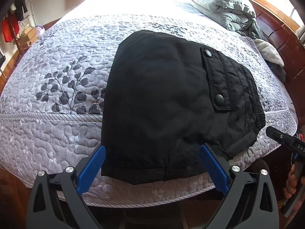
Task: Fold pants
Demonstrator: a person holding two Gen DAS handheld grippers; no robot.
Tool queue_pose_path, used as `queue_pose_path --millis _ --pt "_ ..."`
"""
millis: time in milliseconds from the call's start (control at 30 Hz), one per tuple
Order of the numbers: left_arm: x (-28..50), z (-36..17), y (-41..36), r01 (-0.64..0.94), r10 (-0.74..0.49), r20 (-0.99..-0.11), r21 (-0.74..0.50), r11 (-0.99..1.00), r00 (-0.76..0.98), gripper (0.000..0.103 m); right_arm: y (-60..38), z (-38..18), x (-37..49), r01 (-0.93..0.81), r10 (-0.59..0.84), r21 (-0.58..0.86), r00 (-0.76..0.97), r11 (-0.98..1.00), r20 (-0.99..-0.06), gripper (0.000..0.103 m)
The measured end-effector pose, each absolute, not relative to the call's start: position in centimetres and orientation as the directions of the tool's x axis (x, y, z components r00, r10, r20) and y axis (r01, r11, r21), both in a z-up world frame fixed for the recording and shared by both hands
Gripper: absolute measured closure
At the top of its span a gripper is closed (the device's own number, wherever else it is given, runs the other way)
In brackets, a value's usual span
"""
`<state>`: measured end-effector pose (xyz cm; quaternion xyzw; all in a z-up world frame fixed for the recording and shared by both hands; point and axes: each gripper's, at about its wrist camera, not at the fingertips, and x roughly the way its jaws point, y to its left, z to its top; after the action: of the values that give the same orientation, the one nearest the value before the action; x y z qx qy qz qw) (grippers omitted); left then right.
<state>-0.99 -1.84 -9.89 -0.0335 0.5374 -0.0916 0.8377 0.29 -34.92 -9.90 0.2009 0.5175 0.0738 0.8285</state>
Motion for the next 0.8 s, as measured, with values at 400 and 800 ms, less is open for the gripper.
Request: queue_pose_path --millis 400,800 --pt "-2.4 -8.3 -3.0 0.158 -0.227 -0.882 -0.176 0.972 0.412 0.004 -33.1 -10.3 0.3 0.082 0.252 0.315 0.429 0.946 -0.867 0.045" --pt "-2.3 -5.9 -3.6 0.177 -0.171 -0.852 -0.093 0.980 0.495 0.004 -31.6 -8.0 1.4 0.044 0.152 0.198 0.489 0.979 -0.859 0.013"
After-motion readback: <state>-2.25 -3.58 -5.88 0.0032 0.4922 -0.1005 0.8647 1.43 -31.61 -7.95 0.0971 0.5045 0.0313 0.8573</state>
